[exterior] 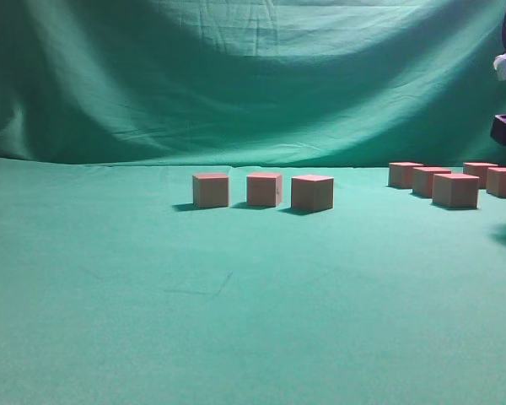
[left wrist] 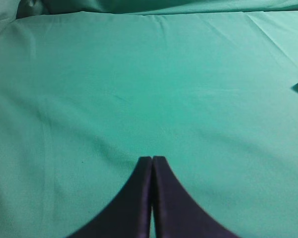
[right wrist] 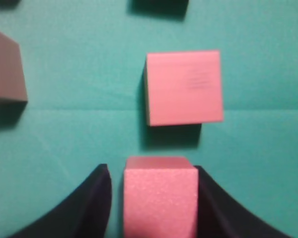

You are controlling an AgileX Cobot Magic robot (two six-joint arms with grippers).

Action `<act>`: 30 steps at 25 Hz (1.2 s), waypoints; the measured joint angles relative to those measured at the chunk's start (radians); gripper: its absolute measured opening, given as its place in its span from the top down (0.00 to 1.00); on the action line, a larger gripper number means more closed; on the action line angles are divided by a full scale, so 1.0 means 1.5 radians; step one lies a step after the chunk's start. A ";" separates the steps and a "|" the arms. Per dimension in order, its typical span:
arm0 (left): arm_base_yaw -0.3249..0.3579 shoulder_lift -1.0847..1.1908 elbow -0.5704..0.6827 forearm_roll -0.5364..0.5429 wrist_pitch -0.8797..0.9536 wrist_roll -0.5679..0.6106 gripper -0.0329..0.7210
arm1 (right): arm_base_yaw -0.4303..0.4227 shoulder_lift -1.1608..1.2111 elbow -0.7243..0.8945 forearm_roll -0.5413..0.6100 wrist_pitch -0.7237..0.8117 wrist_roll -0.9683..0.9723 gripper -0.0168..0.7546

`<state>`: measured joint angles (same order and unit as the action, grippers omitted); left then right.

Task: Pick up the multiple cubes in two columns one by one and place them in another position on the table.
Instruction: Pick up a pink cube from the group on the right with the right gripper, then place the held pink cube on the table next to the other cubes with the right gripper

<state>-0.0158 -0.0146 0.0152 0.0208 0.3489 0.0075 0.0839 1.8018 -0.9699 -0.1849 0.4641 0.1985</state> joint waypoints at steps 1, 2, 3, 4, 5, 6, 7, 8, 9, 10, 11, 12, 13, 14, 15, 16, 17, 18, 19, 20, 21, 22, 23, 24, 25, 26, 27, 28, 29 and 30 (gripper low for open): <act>0.000 0.000 0.000 0.000 0.000 0.000 0.96 | 0.000 0.000 0.000 0.000 0.000 0.000 0.54; 0.000 0.000 0.000 0.000 0.000 0.000 0.96 | 0.000 0.000 0.000 0.000 0.000 0.000 0.59; 0.000 0.000 0.000 0.000 0.000 0.000 0.96 | 0.000 0.000 0.000 0.000 0.001 0.000 0.64; 0.000 0.000 0.000 0.000 0.000 0.000 0.96 | 0.000 0.000 0.000 0.000 0.002 0.000 0.64; 0.000 0.000 0.000 0.000 0.000 0.000 0.96 | 0.000 0.000 0.000 -0.002 0.005 0.000 0.64; 0.000 0.000 0.000 0.000 0.000 0.000 0.96 | 0.000 -0.003 0.000 -0.002 0.009 0.000 0.64; 0.000 0.000 0.000 0.000 0.000 0.000 0.96 | 0.000 -0.006 0.000 -0.002 0.017 0.000 0.64; 0.000 0.000 0.000 0.000 0.000 0.000 0.96 | 0.000 -0.014 -0.001 0.003 0.030 0.000 0.64; 0.000 0.000 0.000 0.000 0.000 0.000 0.96 | 0.001 -0.023 -0.002 0.015 0.048 -0.001 0.64; 0.000 0.000 0.000 0.000 0.000 0.000 0.96 | 0.004 -0.038 -0.007 0.030 0.066 -0.009 0.64; 0.000 0.000 0.000 0.000 0.000 0.000 0.96 | 0.010 -0.058 -0.014 0.051 0.088 -0.022 0.64; 0.000 0.000 0.000 0.000 0.000 0.000 0.96 | 0.022 -0.081 -0.021 0.075 0.109 -0.044 0.64; 0.000 0.000 0.000 0.000 0.000 0.000 0.96 | 0.040 -0.101 -0.032 0.104 0.125 -0.070 0.64; 0.000 0.000 0.000 0.000 0.000 0.000 0.96 | 0.063 -0.124 -0.043 0.130 0.142 -0.091 0.64; 0.000 0.000 0.000 0.000 0.000 0.000 0.96 | 0.085 -0.145 -0.056 0.162 0.159 -0.111 0.64; 0.000 0.000 0.000 0.000 0.000 0.000 0.96 | 0.112 -0.161 -0.066 0.191 0.174 -0.126 0.64; 0.000 0.000 0.000 0.000 0.000 0.000 0.96 | 0.141 -0.170 -0.082 0.213 0.190 -0.132 0.64; 0.000 0.000 0.000 0.000 0.000 0.000 0.96 | 0.165 -0.174 -0.100 0.232 0.210 -0.140 0.64; 0.000 0.000 0.000 0.000 0.000 0.000 0.96 | 0.195 -0.174 -0.120 0.246 0.229 -0.148 0.64; 0.000 0.000 0.000 0.000 0.000 0.000 0.96 | 0.225 -0.171 -0.137 0.251 0.247 -0.152 0.64; 0.000 0.000 0.000 0.000 0.000 0.000 0.96 | 0.254 -0.165 -0.158 0.254 0.258 -0.155 0.64; 0.000 0.000 0.000 0.000 0.000 0.000 0.96 | 0.277 -0.156 -0.181 0.256 0.269 -0.157 0.64; 0.000 0.000 0.000 0.000 0.000 0.000 0.96 | 0.303 -0.144 -0.201 0.259 0.279 -0.158 0.64; 0.000 0.000 0.000 0.000 0.000 0.000 0.96 | 0.327 -0.132 -0.228 0.259 0.286 -0.158 0.64; 0.000 0.000 0.000 0.000 0.000 0.000 0.96 | 0.349 -0.114 -0.256 0.260 0.296 -0.158 0.64; 0.000 0.000 0.000 0.000 0.000 0.000 0.96 | 0.365 -0.092 -0.286 0.261 0.305 -0.158 0.64; 0.000 0.000 0.000 0.000 0.000 0.000 0.96 | 0.382 -0.072 -0.312 0.262 0.316 -0.158 0.64; 0.000 0.000 0.000 0.000 0.000 0.000 0.96 | 0.397 -0.046 -0.344 0.262 0.327 -0.153 0.64; 0.000 0.000 0.000 0.000 0.000 0.000 0.96 | 0.408 -0.017 -0.376 0.263 0.346 -0.142 0.64; 0.000 0.000 0.000 0.000 0.000 0.000 0.96 | 0.419 0.014 -0.404 0.263 0.364 -0.127 0.64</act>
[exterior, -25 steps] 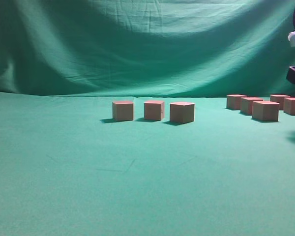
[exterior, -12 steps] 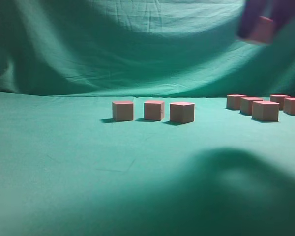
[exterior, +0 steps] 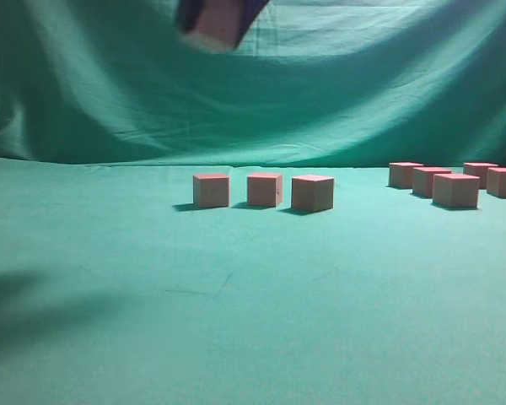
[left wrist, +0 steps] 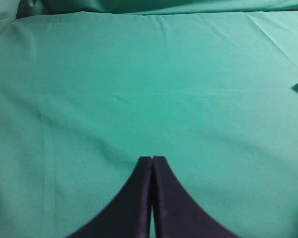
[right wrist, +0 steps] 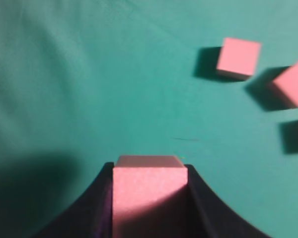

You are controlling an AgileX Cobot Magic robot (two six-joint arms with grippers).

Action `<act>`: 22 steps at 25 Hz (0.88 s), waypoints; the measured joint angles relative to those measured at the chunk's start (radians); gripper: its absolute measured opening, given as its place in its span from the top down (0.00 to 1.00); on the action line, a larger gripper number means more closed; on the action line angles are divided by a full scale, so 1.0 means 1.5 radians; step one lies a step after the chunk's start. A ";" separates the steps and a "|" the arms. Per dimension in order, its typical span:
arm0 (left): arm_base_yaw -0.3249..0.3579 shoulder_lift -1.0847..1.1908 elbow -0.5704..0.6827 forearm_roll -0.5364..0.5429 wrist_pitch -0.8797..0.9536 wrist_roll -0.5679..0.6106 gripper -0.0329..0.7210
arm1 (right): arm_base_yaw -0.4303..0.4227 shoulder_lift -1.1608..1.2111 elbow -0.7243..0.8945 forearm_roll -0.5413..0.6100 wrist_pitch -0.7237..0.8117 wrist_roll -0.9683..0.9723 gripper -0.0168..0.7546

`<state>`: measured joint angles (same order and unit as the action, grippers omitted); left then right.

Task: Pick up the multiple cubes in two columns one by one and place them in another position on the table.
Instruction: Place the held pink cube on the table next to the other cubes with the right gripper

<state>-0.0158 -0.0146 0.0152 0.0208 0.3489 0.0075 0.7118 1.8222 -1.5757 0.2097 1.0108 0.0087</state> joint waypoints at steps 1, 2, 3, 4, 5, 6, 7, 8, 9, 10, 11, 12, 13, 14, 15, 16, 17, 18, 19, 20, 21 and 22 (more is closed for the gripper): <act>0.000 0.000 0.000 0.000 0.000 0.000 0.96 | 0.009 0.026 -0.033 0.000 0.017 0.017 0.64; 0.000 0.000 0.000 0.000 0.000 0.000 0.96 | 0.016 0.058 -0.066 0.000 0.038 0.031 0.64; 0.000 0.000 0.000 0.000 0.000 0.000 0.96 | 0.020 0.089 -0.099 0.000 0.058 0.047 0.64; 0.000 0.000 0.000 0.000 0.000 0.000 0.96 | 0.023 0.114 -0.124 0.000 0.076 0.063 0.64; 0.000 0.000 0.000 0.000 0.000 0.000 0.96 | 0.023 0.142 -0.154 0.000 0.088 0.080 0.64; 0.000 0.000 0.000 0.000 0.000 0.000 0.96 | 0.023 0.168 -0.180 0.000 0.100 0.095 0.64; 0.000 0.000 0.000 0.000 0.000 0.000 0.96 | 0.023 0.193 -0.200 -0.004 0.109 0.113 0.64; 0.000 0.000 0.000 0.000 0.000 0.000 0.96 | 0.023 0.211 -0.220 -0.008 0.116 0.129 0.64; 0.000 0.000 0.000 0.000 0.000 0.000 0.96 | 0.023 0.232 -0.237 -0.010 0.121 0.140 0.64; 0.000 0.000 0.000 0.000 0.000 0.000 0.96 | 0.023 0.250 -0.249 -0.012 0.124 0.152 0.64; 0.000 0.000 0.000 0.000 0.000 0.000 0.96 | 0.023 0.265 -0.256 -0.014 0.125 0.161 0.64; 0.000 0.000 0.000 0.000 0.000 0.000 0.96 | 0.023 0.276 -0.261 -0.015 0.125 0.168 0.64; 0.000 0.000 0.000 0.000 0.000 0.000 0.96 | 0.023 0.287 -0.264 -0.018 0.126 0.174 0.64; 0.000 0.000 0.000 0.000 0.000 0.000 0.96 | 0.023 0.296 -0.264 -0.025 0.126 0.185 0.64; 0.000 0.000 0.000 0.000 0.000 0.000 0.96 | 0.023 0.300 -0.264 -0.036 0.126 0.195 0.64; 0.000 0.000 0.000 0.000 0.000 0.000 0.96 | 0.023 0.306 -0.264 -0.048 0.126 0.204 0.64; 0.000 0.000 0.000 0.000 0.000 0.000 0.96 | 0.023 0.309 -0.264 -0.063 0.124 0.217 0.64; 0.000 0.000 0.000 0.000 0.000 0.000 0.96 | 0.023 0.310 -0.264 -0.079 0.120 0.229 0.64; 0.000 0.000 0.000 0.000 0.000 0.000 0.96 | 0.023 0.310 -0.264 -0.091 0.115 0.239 0.64; 0.000 0.000 0.000 0.000 0.000 0.000 0.96 | 0.023 0.310 -0.264 -0.096 0.111 0.245 0.64; 0.000 0.000 0.000 0.000 0.000 0.000 0.96 | 0.023 0.310 -0.264 -0.101 0.104 0.251 0.64; 0.000 0.000 0.000 0.000 0.000 0.000 0.96 | 0.023 0.310 -0.264 -0.105 0.097 0.254 0.64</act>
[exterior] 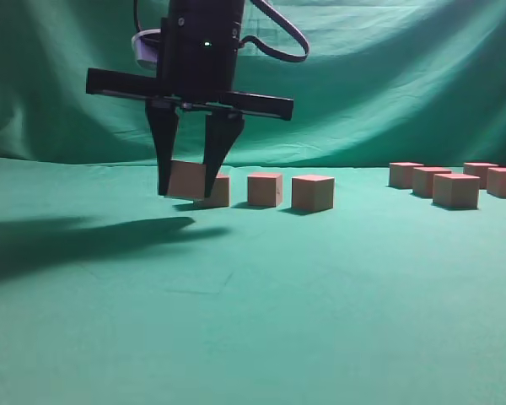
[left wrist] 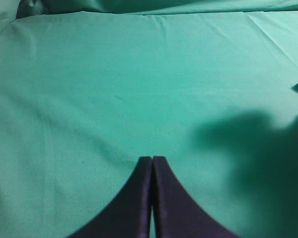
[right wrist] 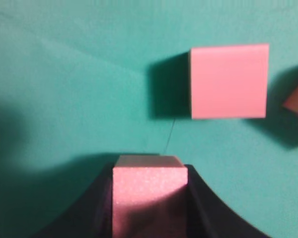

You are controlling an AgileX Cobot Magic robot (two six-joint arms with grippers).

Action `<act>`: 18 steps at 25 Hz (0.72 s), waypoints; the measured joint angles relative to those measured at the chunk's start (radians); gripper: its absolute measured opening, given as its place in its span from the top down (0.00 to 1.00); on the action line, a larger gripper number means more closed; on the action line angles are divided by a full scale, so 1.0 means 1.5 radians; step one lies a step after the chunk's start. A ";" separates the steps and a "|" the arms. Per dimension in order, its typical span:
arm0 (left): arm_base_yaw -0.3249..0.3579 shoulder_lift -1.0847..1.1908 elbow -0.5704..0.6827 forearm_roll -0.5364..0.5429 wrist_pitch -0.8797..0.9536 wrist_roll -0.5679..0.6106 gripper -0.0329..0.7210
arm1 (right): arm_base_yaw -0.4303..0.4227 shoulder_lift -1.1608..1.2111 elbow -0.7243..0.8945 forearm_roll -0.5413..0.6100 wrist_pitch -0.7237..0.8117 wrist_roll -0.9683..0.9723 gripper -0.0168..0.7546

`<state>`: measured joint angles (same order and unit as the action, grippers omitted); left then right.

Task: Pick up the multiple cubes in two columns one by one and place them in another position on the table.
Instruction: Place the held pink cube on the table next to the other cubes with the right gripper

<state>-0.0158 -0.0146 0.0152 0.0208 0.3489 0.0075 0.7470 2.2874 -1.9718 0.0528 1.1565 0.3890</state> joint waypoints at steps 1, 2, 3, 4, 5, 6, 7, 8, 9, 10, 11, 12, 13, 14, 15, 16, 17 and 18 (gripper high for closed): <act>0.000 0.000 0.000 0.000 0.000 0.000 0.96 | 0.000 0.000 0.000 0.000 -0.003 0.002 0.64; 0.000 0.000 0.000 0.000 0.000 0.000 0.96 | 0.000 0.000 0.000 -0.001 -0.007 0.005 0.64; 0.000 0.000 0.000 0.000 0.000 0.000 0.96 | 0.000 0.000 0.000 -0.001 -0.012 0.009 0.64; 0.000 0.000 0.000 0.000 0.000 0.000 0.96 | 0.000 0.000 0.000 -0.001 -0.015 0.014 0.64; 0.000 0.000 0.000 0.000 0.000 0.000 0.96 | 0.000 0.000 0.000 -0.001 -0.018 0.016 0.64; 0.000 0.000 0.000 0.000 0.000 0.000 0.96 | 0.000 0.000 0.000 0.000 -0.021 0.019 0.64; 0.000 0.000 0.000 0.000 0.000 0.000 0.96 | 0.000 0.000 0.000 0.001 -0.021 0.020 0.64; 0.000 0.000 0.000 0.000 0.000 0.000 0.96 | 0.001 0.000 0.000 0.003 -0.022 0.020 0.64; 0.000 0.000 0.000 0.000 0.000 0.000 0.96 | 0.003 0.000 0.000 0.004 -0.026 0.021 0.64; 0.000 0.000 0.000 0.000 0.000 0.000 0.96 | 0.006 0.000 0.000 0.004 -0.033 0.021 0.64; 0.000 0.000 0.000 0.000 0.000 0.000 0.96 | 0.009 0.000 0.000 0.004 -0.038 0.021 0.64; 0.000 0.000 0.000 0.000 0.000 0.000 0.96 | 0.013 0.000 0.000 0.004 -0.041 0.021 0.64; 0.000 0.000 0.000 0.000 0.000 0.000 0.96 | 0.016 0.000 0.000 0.002 -0.044 0.018 0.64; 0.000 0.000 0.000 0.000 0.000 0.000 0.96 | 0.019 0.001 0.000 -0.001 -0.045 0.017 0.64; 0.000 0.000 0.000 0.000 0.000 0.000 0.96 | 0.022 0.001 0.000 -0.003 -0.045 0.016 0.64; 0.000 0.000 0.000 0.000 0.000 0.000 0.96 | 0.022 0.001 0.000 -0.007 -0.045 0.014 0.64; 0.000 0.000 0.000 0.000 0.000 0.000 0.96 | 0.023 0.001 0.000 -0.013 -0.044 0.014 0.64; 0.000 0.000 0.000 0.000 0.000 0.000 0.96 | 0.023 0.001 0.000 -0.022 -0.044 0.014 0.64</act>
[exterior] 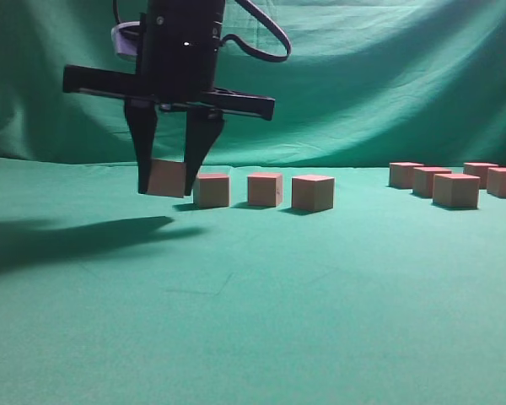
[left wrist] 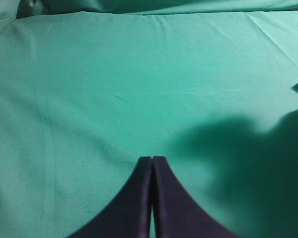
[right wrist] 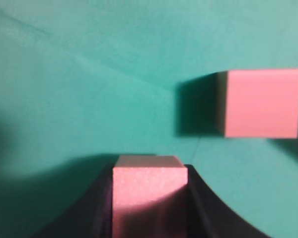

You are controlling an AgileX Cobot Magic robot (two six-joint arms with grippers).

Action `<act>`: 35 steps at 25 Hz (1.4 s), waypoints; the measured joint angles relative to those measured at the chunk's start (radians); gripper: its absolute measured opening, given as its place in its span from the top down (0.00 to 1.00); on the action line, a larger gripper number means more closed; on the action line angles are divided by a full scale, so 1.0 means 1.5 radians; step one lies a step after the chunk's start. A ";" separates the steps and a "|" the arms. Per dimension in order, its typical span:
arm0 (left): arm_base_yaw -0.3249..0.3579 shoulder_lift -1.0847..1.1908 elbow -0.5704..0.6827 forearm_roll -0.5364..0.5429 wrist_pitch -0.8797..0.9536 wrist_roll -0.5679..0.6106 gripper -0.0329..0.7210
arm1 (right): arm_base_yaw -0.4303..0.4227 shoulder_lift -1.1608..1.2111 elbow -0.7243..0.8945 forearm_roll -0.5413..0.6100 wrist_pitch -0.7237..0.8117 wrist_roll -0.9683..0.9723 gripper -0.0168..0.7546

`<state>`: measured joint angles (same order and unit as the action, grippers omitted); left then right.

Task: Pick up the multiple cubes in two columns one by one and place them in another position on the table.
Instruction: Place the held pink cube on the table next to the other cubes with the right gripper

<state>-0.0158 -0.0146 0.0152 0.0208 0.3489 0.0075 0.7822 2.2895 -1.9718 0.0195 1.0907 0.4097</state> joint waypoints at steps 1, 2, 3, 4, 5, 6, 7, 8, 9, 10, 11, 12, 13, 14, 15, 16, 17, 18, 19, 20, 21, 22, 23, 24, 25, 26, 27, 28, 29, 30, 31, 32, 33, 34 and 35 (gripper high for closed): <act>0.000 0.000 0.000 0.000 0.000 0.000 0.96 | 0.000 0.001 0.000 -0.007 0.000 0.000 0.64; 0.000 0.000 0.000 0.000 0.000 0.000 0.96 | 0.000 0.004 0.000 -0.013 0.000 0.000 0.64; 0.000 0.000 0.000 0.000 0.000 0.000 0.96 | 0.000 0.007 -0.001 -0.016 0.001 0.000 0.64; 0.000 0.000 0.000 0.000 0.000 0.000 0.96 | 0.000 0.010 -0.002 -0.019 0.003 0.000 0.64; 0.000 0.000 0.000 0.000 0.000 0.000 0.96 | 0.000 0.015 -0.002 -0.019 0.003 0.000 0.64; 0.000 0.000 0.000 0.000 0.000 0.000 0.96 | 0.000 0.020 -0.003 -0.019 0.003 0.000 0.64; 0.000 0.000 0.000 0.000 0.000 0.000 0.96 | 0.000 0.021 -0.003 -0.019 0.003 0.000 0.64; 0.000 0.000 0.000 0.000 0.000 0.000 0.96 | 0.000 0.021 -0.006 -0.019 0.003 0.000 0.64; 0.000 0.000 0.000 0.000 0.000 0.000 0.96 | 0.000 0.022 -0.006 -0.019 0.003 0.000 0.64; 0.000 0.000 0.000 0.000 0.000 0.000 0.96 | 0.000 0.022 -0.006 -0.019 0.001 0.000 0.64; 0.000 0.000 0.000 0.000 0.000 0.000 0.96 | 0.000 0.022 -0.006 -0.019 0.000 0.000 0.64; 0.000 0.000 0.000 0.000 0.000 0.000 0.96 | 0.000 0.022 -0.006 -0.020 -0.003 0.000 0.64; 0.000 0.000 0.000 0.000 0.000 0.000 0.96 | 0.000 0.023 -0.006 -0.020 -0.008 0.000 0.64; 0.000 0.000 0.000 0.000 0.000 0.000 0.96 | 0.000 0.023 -0.006 -0.020 -0.013 0.000 0.64; 0.000 0.000 0.000 0.000 0.000 0.000 0.96 | 0.000 0.023 -0.006 -0.020 -0.016 0.000 0.64; 0.000 0.000 0.000 0.000 0.000 0.000 0.96 | 0.000 0.023 -0.006 -0.022 -0.021 0.000 0.64; 0.000 0.000 0.000 0.000 0.000 0.000 0.96 | 0.000 0.023 -0.006 -0.023 -0.024 0.000 0.64; 0.000 0.000 0.000 0.000 0.000 0.000 0.96 | 0.000 0.023 -0.006 -0.026 -0.025 0.000 0.64; 0.000 0.000 0.000 0.000 0.000 0.000 0.96 | 0.000 0.023 -0.006 -0.030 -0.025 0.000 0.64; 0.000 0.000 0.000 0.000 0.000 0.000 0.96 | 0.000 0.023 -0.006 -0.035 -0.025 0.000 0.64; 0.000 0.000 0.000 0.000 0.000 0.000 0.96 | 0.000 0.023 -0.006 -0.040 -0.025 0.000 0.64; 0.000 0.000 0.000 0.000 0.000 0.000 0.96 | 0.000 0.023 -0.006 -0.043 -0.025 0.000 0.64; 0.000 0.000 0.000 0.000 0.000 0.000 0.96 | 0.000 0.023 -0.006 -0.044 -0.024 0.000 0.64; 0.000 0.000 0.000 0.000 0.000 0.000 0.96 | 0.000 0.023 -0.006 -0.044 -0.024 0.000 0.64; 0.000 0.000 0.000 0.000 0.000 0.000 0.96 | 0.000 0.023 -0.006 -0.044 -0.024 0.000 0.64; 0.000 0.000 0.000 0.000 0.000 0.000 0.96 | 0.000 0.023 -0.006 -0.044 -0.023 0.000 0.64; 0.000 0.000 0.000 0.000 0.000 0.000 0.96 | 0.000 0.023 -0.006 -0.044 -0.023 0.000 0.64; 0.000 0.000 0.000 0.000 0.000 0.000 0.96 | 0.000 0.023 -0.006 -0.044 -0.023 0.000 0.64; 0.000 0.000 0.000 0.000 0.000 0.000 0.96 | 0.000 0.023 -0.006 -0.044 -0.023 0.000 0.64; 0.000 0.000 0.000 0.000 0.000 0.000 0.96 | 0.000 0.023 -0.006 -0.044 -0.023 0.000 0.64; 0.000 0.000 0.000 0.000 0.000 0.000 0.96 | 0.000 0.023 -0.006 -0.044 -0.023 0.000 0.64; 0.000 0.000 0.000 0.000 0.000 0.000 0.96 | 0.000 0.023 -0.006 -0.044 -0.023 0.000 0.64; 0.000 0.000 0.000 0.000 0.000 0.000 0.96 | 0.000 0.023 -0.006 -0.044 -0.023 0.000 0.64; 0.000 0.000 0.000 0.000 0.000 0.000 0.96 | 0.000 0.023 -0.006 -0.044 -0.023 0.000 0.64; 0.000 0.000 0.000 0.000 0.000 0.000 0.96 | 0.000 0.023 -0.006 -0.044 -0.023 0.000 0.64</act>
<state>-0.0158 -0.0146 0.0152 0.0208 0.3489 0.0075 0.7822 2.3233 -1.9804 -0.0460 1.0567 0.4090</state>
